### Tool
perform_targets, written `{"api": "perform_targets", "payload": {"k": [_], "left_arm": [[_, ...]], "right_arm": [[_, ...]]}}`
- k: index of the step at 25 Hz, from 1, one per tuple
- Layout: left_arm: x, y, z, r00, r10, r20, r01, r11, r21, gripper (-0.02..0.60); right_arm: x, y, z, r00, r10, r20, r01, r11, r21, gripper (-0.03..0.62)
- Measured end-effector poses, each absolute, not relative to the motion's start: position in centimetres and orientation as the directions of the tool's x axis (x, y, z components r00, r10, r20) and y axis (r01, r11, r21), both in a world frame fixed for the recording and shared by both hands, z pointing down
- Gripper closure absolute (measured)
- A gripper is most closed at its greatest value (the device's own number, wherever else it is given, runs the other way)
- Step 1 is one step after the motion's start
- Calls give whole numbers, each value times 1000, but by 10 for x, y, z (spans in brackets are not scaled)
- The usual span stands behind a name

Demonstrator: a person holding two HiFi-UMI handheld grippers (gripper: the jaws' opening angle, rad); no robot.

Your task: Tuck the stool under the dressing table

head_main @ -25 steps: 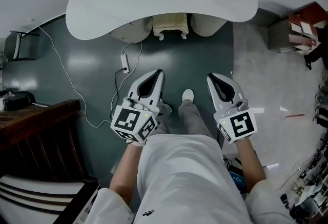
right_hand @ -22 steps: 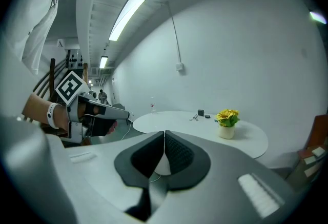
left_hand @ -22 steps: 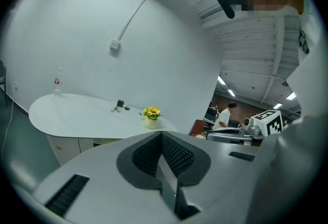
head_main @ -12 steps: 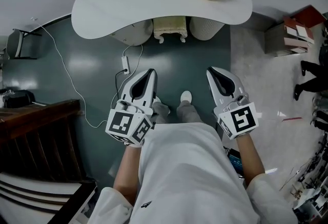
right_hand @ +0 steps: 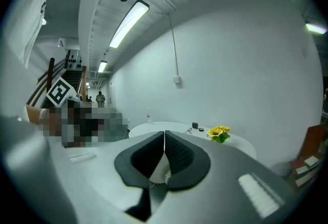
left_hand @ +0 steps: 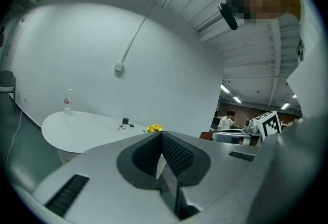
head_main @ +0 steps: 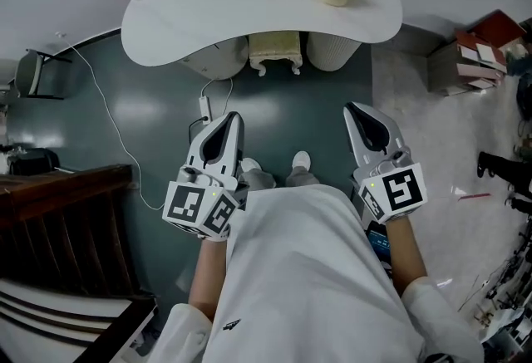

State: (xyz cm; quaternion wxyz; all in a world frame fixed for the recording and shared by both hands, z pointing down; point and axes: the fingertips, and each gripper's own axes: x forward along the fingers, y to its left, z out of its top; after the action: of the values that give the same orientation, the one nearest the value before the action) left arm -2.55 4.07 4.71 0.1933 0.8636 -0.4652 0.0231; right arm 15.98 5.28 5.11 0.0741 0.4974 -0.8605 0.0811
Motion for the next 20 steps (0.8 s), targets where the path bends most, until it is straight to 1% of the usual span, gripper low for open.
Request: {"api": "perform_targets", "payload": {"k": [7,20], "left_arm": [[-30,58,35,556,-805,208,-815,-479,325,573],[-16,78,29,573,-801,174,-796,-495,348,574]], "right_arm": [[168,65,28,-479,-861,168,-878,473,-76,583],[173,85,29,-503,-847,170,-864,499,-67,583]]}}
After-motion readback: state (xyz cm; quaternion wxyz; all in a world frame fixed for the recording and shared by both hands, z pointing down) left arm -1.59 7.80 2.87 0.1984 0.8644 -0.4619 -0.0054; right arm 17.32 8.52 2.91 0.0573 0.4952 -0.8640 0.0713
